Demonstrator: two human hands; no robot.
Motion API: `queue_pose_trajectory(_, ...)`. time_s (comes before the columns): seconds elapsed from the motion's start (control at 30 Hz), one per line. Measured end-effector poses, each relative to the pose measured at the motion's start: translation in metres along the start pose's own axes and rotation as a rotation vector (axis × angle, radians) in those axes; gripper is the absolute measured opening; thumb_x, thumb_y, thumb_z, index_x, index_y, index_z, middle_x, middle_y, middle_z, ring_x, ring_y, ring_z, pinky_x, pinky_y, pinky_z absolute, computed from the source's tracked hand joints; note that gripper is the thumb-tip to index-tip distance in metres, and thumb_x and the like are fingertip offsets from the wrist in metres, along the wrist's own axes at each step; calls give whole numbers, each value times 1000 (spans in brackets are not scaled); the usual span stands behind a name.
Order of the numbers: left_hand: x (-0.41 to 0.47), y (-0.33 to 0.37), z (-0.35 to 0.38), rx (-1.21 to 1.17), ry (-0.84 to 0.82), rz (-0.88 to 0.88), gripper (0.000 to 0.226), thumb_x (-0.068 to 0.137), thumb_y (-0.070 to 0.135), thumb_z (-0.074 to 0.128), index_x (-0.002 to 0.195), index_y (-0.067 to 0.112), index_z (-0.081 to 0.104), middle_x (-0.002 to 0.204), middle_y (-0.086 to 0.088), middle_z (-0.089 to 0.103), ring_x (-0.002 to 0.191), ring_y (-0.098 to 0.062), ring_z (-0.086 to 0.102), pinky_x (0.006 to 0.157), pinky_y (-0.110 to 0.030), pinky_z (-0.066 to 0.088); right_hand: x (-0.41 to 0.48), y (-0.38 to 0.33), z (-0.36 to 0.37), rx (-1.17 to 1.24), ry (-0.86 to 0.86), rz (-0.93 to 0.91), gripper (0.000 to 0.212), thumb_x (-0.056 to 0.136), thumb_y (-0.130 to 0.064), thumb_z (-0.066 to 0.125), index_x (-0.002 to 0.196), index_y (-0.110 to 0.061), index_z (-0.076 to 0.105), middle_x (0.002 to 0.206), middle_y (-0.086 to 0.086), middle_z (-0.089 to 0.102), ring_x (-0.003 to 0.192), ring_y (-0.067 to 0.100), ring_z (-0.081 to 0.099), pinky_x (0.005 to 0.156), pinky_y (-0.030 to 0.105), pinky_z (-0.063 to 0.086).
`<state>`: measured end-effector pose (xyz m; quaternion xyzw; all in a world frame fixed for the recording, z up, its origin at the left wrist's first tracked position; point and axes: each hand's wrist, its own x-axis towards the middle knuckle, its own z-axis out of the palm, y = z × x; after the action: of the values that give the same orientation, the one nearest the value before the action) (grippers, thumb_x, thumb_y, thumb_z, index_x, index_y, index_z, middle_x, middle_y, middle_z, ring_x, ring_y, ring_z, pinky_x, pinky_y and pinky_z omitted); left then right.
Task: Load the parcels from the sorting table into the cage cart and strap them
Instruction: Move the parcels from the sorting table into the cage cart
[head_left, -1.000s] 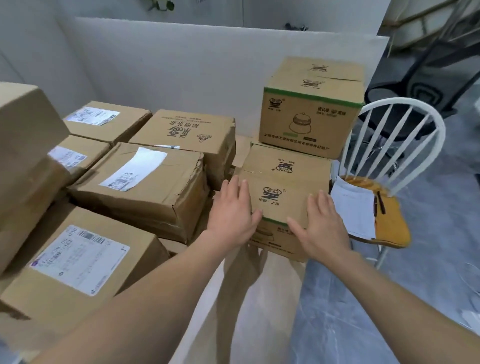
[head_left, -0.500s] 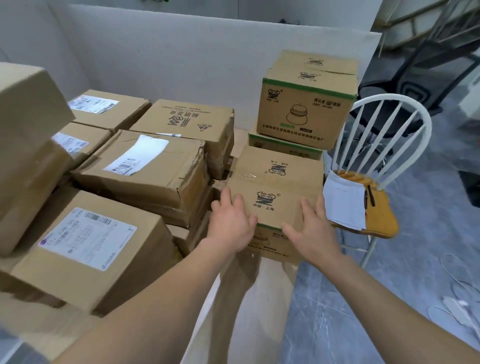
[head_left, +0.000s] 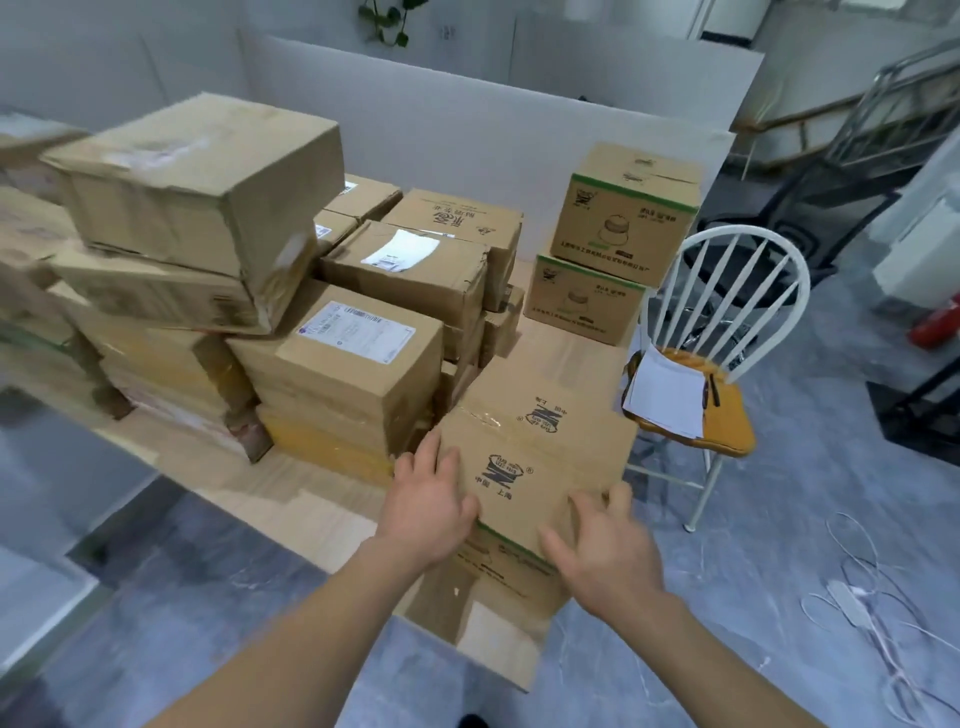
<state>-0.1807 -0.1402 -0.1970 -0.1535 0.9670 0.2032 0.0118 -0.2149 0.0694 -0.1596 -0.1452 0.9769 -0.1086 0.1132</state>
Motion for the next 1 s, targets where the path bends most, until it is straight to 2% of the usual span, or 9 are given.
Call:
queue_pose_trajectory(0.1, -34, -12, -4, -18, 9, -24, 58, 94, 38, 42, 147, 16, 31, 161, -11, 5, 143, -41, 11, 119, -45, 18, -34, -17, -3, -123, -61, -19, 43, 92, -60, 44, 114, -24, 51, 107, 0, 30, 91, 29, 59, 71, 33, 42)
queue_pose_trajectory(0.17, -55, -13, -6, -65, 45, -72, 55, 95, 35, 43, 146, 17, 34, 161, -11, 1, 146, -43, 2, 119, -47, 19, -43, -24, -5, -173, -77, -63, 42, 90, -60, 44, 110, -25, 53, 109, 1, 36, 95, 27, 58, 72, 33, 41)
queue_pose_trajectory(0.27, -78, -11, -5, -151, 148, -156, 51, 91, 35, 51, 138, 16, 43, 159, -13, 0, 144, -38, 1, 114, -43, 27, -35, -21, -9, -168, -75, -168, 43, 81, -64, 51, 99, -27, 60, 104, -4, 42, 107, 22, 48, 82, 33, 41)
queue_pose_trajectory(0.37, -93, -3, -3, -262, 175, -259, 58, 91, 41, 56, 141, 16, 38, 159, -13, -5, 144, -31, 3, 115, -38, 23, -1, -7, -16, -155, -81, -241, 47, 66, -73, 56, 89, -32, 59, 121, -7, 40, 124, 23, 37, 96, 38, 34)
queue_pose_trajectory(0.47, -99, 5, 1, -389, 174, -363, 68, 92, 43, 60, 148, 19, 29, 159, -10, -4, 145, -33, 16, 113, -35, 28, 41, 4, -28, -196, -125, -236, 69, 56, -83, 52, 108, -37, 54, 141, 2, 32, 134, 26, 28, 105, 44, 34)
queue_pose_trajectory(0.6, -101, 15, 4, -537, 143, -478, 78, 91, 39, 60, 154, 23, 16, 154, -10, 20, 132, -27, 41, 103, -29, 38, 85, 8, -37, -87, -198, -238, 103, 51, -87, 52, 139, -34, 42, 137, 2, 48, 124, 24, 47, 99, 44, 45)
queue_pose_trajectory(0.7, -110, 13, 5, -609, 208, -561, 79, 91, 35, 59, 155, 25, 14, 154, -8, 23, 132, -26, 41, 103, -27, 35, 90, 1, -29, -50, -252, -317, 98, 64, -80, 63, 146, -36, 31, 133, 0, 56, 111, 22, 57, 90, 37, 49)
queue_pose_trajectory(0.83, -132, -1, 2, -632, 301, -642, 80, 91, 33, 61, 155, 25, 14, 155, -3, 25, 136, -21, 37, 106, -28, 32, 66, -13, -6, 116, -382, -456, 100, 77, -67, 69, 155, -41, 13, 141, -5, 49, 112, 15, 50, 101, 38, 44)
queue_pose_trajectory(1.0, -176, -24, -8, -541, 414, -679, 69, 90, 34, 65, 148, 22, 31, 135, 8, 34, 126, -12, 39, 93, -17, 27, 33, -41, 20, 216, -391, -575, 104, 72, -65, 74, 156, -35, 21, 145, -8, 49, 124, 14, 49, 104, 31, 40)
